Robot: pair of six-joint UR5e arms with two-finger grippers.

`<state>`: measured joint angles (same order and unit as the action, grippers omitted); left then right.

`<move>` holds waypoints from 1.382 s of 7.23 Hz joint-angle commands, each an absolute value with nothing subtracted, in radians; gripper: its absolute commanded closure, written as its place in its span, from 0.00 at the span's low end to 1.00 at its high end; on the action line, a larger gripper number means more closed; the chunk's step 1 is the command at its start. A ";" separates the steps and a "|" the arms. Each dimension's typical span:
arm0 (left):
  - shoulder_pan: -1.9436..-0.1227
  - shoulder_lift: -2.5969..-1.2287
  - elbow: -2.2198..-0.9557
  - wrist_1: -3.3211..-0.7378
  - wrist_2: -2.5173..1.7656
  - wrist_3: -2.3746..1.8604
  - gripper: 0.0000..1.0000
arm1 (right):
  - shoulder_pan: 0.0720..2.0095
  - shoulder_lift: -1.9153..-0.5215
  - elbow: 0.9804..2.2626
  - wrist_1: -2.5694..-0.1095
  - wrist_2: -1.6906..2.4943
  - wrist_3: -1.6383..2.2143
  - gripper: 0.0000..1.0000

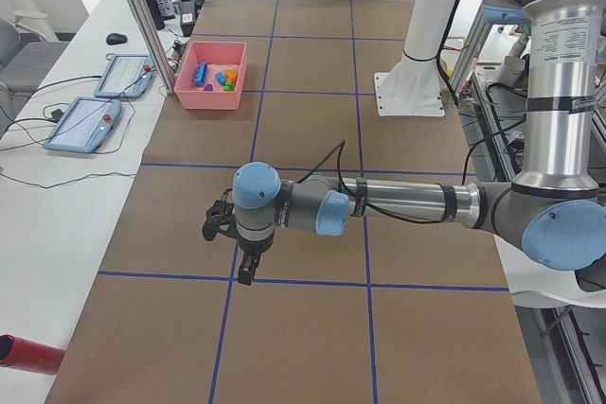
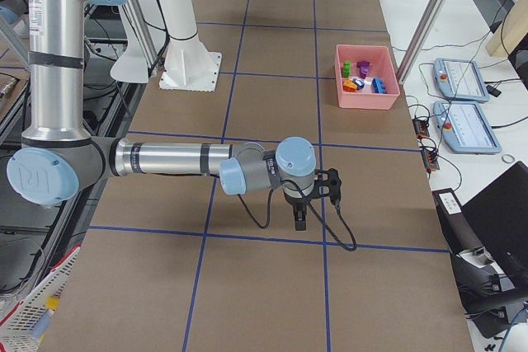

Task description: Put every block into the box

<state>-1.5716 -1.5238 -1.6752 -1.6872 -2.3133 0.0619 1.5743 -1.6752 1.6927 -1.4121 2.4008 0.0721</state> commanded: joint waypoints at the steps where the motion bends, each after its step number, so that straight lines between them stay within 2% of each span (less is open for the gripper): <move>1: -1.571 -1.522 -1.668 -1.674 -2.313 0.063 0.00 | 1.643 -1.690 1.706 -1.604 2.404 -0.122 0.00; 10: -1.571 -1.513 -1.641 -1.661 -2.315 0.077 0.00 | 1.643 -1.684 1.713 -1.605 2.387 -0.112 0.00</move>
